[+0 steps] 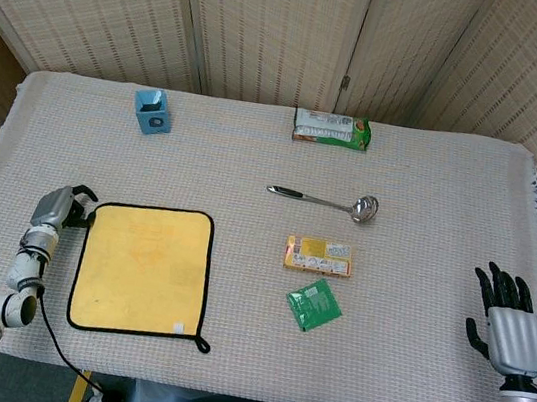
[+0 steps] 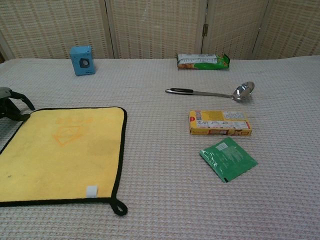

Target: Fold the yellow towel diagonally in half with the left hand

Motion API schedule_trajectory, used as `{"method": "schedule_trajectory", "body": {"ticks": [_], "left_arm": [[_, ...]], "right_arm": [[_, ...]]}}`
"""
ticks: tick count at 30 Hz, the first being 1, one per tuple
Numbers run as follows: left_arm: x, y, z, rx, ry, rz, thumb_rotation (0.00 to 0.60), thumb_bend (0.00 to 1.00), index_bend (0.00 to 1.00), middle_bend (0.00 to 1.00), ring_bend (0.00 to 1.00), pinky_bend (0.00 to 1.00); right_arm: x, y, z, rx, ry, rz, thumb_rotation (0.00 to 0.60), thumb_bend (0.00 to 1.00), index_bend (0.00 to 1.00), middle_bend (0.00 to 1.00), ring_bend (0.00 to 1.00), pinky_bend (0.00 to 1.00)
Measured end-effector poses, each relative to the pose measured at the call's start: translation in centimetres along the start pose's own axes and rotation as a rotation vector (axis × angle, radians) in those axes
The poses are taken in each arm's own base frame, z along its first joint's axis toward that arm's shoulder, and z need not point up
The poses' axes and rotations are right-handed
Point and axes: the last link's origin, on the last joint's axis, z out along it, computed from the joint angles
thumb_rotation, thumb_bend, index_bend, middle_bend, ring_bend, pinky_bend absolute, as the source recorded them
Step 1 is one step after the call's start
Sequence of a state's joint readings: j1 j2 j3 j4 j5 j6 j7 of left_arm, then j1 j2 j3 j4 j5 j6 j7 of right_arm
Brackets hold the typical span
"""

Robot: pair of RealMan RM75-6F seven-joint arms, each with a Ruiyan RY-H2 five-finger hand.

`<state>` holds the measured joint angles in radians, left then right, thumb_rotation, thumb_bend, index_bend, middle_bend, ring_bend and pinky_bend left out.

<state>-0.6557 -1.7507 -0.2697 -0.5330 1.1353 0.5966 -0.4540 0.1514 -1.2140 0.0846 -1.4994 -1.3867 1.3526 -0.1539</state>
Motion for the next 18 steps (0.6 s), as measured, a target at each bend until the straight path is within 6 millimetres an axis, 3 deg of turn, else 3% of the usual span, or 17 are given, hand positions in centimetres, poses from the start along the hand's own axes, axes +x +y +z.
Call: {"method": "schedule_trajectory", "body": {"ticks": [6, 18], "left_arm": [[-0.3, 0.0, -0.3, -0.010, 0.005, -0.009, 0.600, 0.47, 0.55, 1.00, 1.00, 1.00], [-1.0, 1.3, -0.6, -0.047, 0.004, -0.032, 0.600, 0.47, 0.58, 1.00, 1.00, 1.00]], "right_arm": [[0.1, 0.0, -0.1, 0.001, 0.004, 0.000, 0.600, 0.49, 0.00, 0.00, 0.00, 0.00], [0.3, 0.0, -0.3, 0.008, 0.010, 0.003, 0.600, 0.49, 0.00, 0.00, 0.00, 0.00]]}}
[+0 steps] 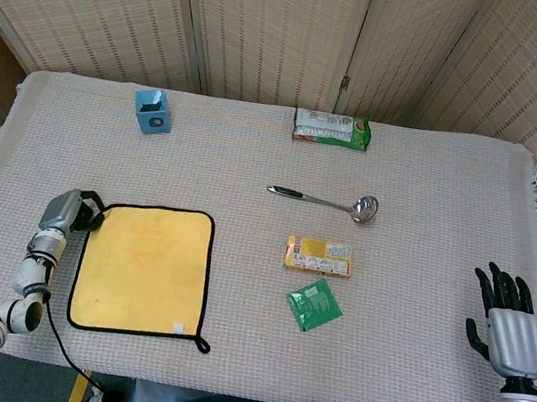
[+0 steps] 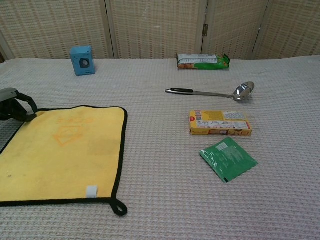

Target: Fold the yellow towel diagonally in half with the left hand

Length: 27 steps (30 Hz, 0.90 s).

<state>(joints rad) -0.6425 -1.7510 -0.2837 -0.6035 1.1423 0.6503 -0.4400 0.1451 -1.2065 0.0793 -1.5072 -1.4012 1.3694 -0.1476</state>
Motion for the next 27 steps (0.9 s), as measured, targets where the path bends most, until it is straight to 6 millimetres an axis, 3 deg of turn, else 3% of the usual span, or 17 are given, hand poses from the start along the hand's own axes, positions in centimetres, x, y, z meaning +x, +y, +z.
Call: {"method": "schedule_trajectory", "body": {"ticks": [13, 27], "left_arm": [[0.0, 1.7, -1.5, -0.089, 0.033, 0.001, 0.600, 0.49, 0.63, 1.00, 1.00, 1.00], [-0.9, 5.8, -8.4, -0.242, 0.063, 0.042, 0.600, 0.49, 0.63, 1.00, 1.00, 1.00]], "right_arm": [[0.2, -0.3, -0.3, 0.019, 0.001, 0.009, 0.600, 0.49, 0.00, 0.00, 0.00, 0.00], [0.8, -1.1, -1.4, 0.087, 0.007, 0.038, 0.600, 0.49, 0.00, 0.00, 0.00, 0.00]]}}
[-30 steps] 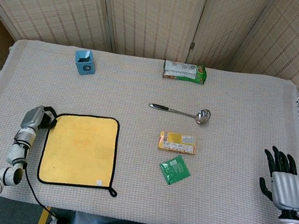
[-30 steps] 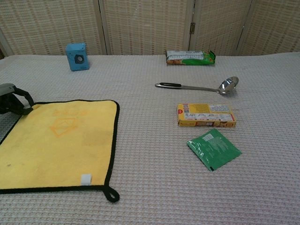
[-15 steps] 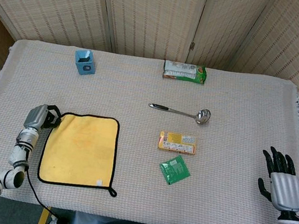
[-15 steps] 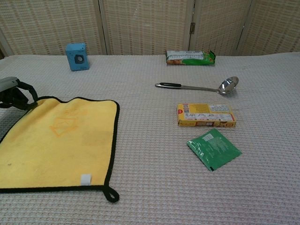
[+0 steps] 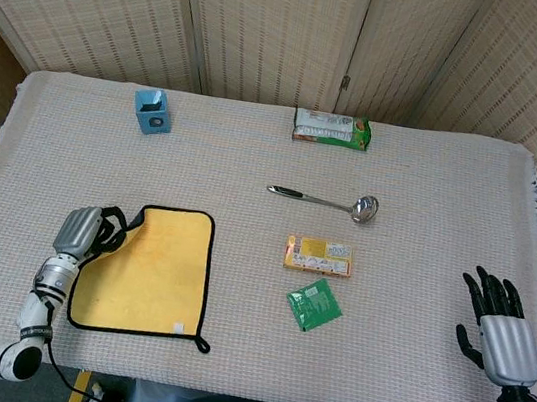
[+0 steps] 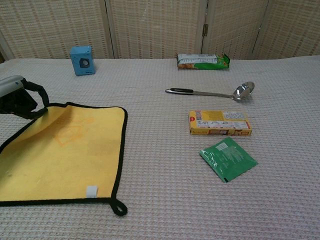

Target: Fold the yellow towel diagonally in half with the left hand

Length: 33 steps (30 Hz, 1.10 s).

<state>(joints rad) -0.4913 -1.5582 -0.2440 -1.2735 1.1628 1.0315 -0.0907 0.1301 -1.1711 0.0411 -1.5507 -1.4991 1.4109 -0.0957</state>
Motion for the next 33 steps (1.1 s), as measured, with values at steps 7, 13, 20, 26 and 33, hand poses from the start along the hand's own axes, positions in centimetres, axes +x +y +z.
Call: {"method": "schedule_trajectory", "body": {"ticks": [7, 13, 20, 26, 33], "left_arm": [[-0.7, 2.0, -2.6, -0.020, 0.002, 0.032, 0.600, 0.50, 0.63, 1.00, 1.00, 1.00], [-2.7, 3.5, -4.7, -0.044, -0.042, 0.048, 0.600, 0.50, 0.63, 1.00, 1.00, 1.00], [-4.9, 5.0, -6.0, -0.078, -0.089, 0.055, 0.600, 0.50, 0.63, 1.00, 1.00, 1.00], [-5.5, 5.9, -6.2, -0.104, -0.102, 0.054, 0.600, 0.50, 0.63, 1.00, 1.00, 1.00], [-5.8, 6.4, -6.5, -0.132, -0.125, 0.052, 0.600, 0.50, 0.63, 1.00, 1.00, 1.00]], "right_arm": [[0.1, -0.5, -0.3, 0.037, -0.010, 0.016, 0.600, 0.49, 0.00, 0.00, 0.00, 0.00], [0.5, -0.5, -0.6, 0.051, -0.003, 0.030, 0.600, 0.49, 0.00, 0.00, 0.00, 0.00], [0.7, -0.5, -0.8, 0.064, -0.006, 0.040, 0.600, 0.49, 0.00, 0.00, 0.00, 0.00], [0.8, -0.4, -0.8, 0.063, -0.006, 0.044, 0.600, 0.49, 0.00, 0.00, 0.00, 0.00], [0.6, -0.3, -0.5, 0.052, -0.010, 0.041, 0.600, 0.49, 0.00, 0.00, 0.00, 0.00]]}}
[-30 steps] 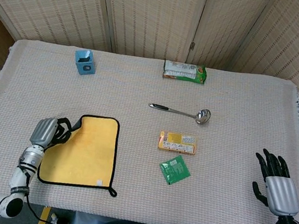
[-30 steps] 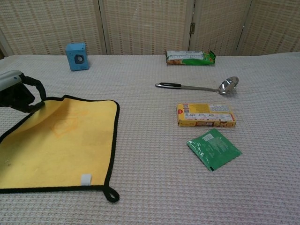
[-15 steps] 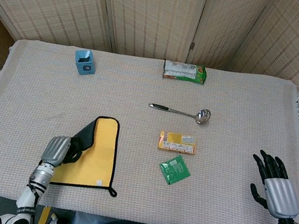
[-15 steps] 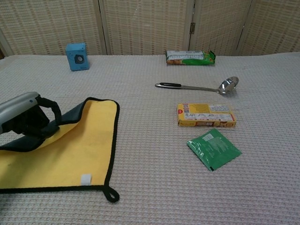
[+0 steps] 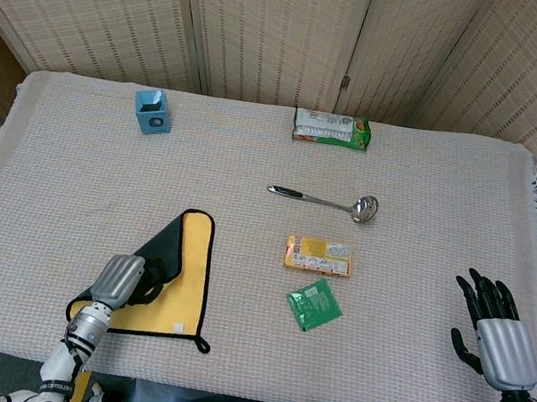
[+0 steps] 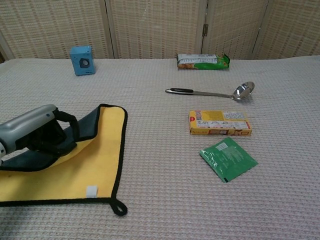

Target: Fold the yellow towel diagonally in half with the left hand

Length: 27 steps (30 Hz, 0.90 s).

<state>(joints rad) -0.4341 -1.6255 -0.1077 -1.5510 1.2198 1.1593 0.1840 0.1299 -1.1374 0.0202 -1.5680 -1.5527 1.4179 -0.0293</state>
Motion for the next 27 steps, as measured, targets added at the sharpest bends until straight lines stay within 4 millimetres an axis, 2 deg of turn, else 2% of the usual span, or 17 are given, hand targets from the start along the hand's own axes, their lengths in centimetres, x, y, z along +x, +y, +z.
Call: {"method": "schedule_trajectory", "body": {"ticks": [27], "left_arm": [[-2.1, 1.3, -2.7, -0.060, -0.084, 0.023, 0.600, 0.50, 0.63, 1.00, 1.00, 1.00]], "right_arm": [[0.3, 0.0, -0.2, 0.003, 0.014, 0.004, 0.600, 0.49, 0.00, 0.00, 0.00, 0.00]]}}
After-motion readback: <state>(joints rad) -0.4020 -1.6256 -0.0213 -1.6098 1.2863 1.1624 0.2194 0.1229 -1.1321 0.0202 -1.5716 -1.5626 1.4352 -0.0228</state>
